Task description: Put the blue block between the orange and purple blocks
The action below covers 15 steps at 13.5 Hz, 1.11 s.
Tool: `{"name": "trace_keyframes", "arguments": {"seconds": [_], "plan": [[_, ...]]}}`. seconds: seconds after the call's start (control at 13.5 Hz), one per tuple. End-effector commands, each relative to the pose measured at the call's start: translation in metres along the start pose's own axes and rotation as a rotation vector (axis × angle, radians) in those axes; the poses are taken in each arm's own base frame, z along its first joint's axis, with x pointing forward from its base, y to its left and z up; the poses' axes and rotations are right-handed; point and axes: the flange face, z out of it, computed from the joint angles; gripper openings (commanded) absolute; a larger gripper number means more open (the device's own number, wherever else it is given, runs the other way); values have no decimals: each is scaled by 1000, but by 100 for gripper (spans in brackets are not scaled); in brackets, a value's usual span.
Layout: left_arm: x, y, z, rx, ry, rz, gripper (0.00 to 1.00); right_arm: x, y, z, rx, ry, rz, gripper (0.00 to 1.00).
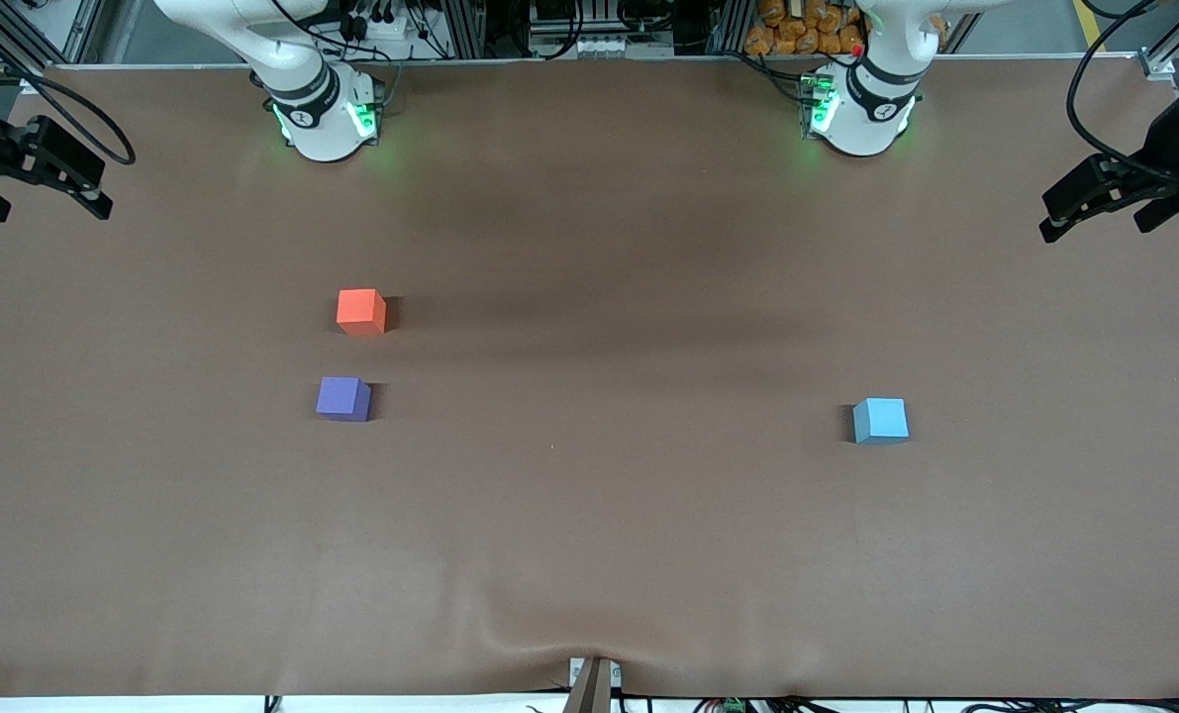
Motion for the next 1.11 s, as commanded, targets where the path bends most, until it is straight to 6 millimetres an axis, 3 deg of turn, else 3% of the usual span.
{"name": "trace_keyframes", "arguments": {"seconds": [0.0, 1.04], "plan": [[5, -3, -1, -11, -2, 15, 100, -3, 5, -3, -3, -5, 2, 100], [7, -6, 1, -14, -6, 9, 100, -9, 8, -10, -2, 5, 10, 100]]}}
